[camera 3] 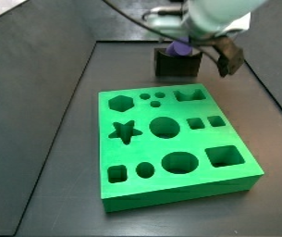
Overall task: Pick up the round object. Move up. Place the round object on the fixture. Regrasp the round object. Move to above the board. Insert the round object.
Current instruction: Regrasp the round object, then move to above the board.
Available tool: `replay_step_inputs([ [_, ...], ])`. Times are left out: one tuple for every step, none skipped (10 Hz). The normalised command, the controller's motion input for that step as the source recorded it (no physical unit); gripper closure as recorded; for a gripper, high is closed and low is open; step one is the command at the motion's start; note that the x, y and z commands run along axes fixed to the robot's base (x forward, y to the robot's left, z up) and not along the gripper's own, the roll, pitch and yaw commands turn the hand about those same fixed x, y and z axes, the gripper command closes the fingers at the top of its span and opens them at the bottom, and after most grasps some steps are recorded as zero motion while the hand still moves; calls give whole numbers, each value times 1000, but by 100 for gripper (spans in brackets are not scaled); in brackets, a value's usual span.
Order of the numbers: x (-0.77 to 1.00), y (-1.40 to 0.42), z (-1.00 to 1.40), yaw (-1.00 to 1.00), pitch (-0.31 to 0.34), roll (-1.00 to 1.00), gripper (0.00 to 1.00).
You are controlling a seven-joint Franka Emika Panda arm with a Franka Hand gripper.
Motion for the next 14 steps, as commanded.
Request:
replay_step_inputs([
  [83, 18, -693, -40, -71, 72, 0],
  [79, 11, -483, -44, -40, 71, 0],
  [78, 9, -336, -43, -21, 67, 0],
  [32, 2, -192, -30, 10, 60, 0],
  [6, -2, -168, -29, 11, 58, 0],
  [6, -2, -167, -19, 9, 57, 0],
  [0, 0, 0, 0, 0, 0, 100],
  [-99, -17, 1000, -55, -134, -44, 100],
  [-101, -18, 1000, -62, -131, -48, 100],
  [-106, -18, 1000, -78, -122, -52, 100],
  [-102, -15, 1000, -99, -83, -58, 100],
  [-101, -14, 1000, -111, -62, -61, 100],
  [-100, -12, 1000, -121, -19, -66, 100],
  [-100, -12, 1000, -109, 22, -67, 100],
])
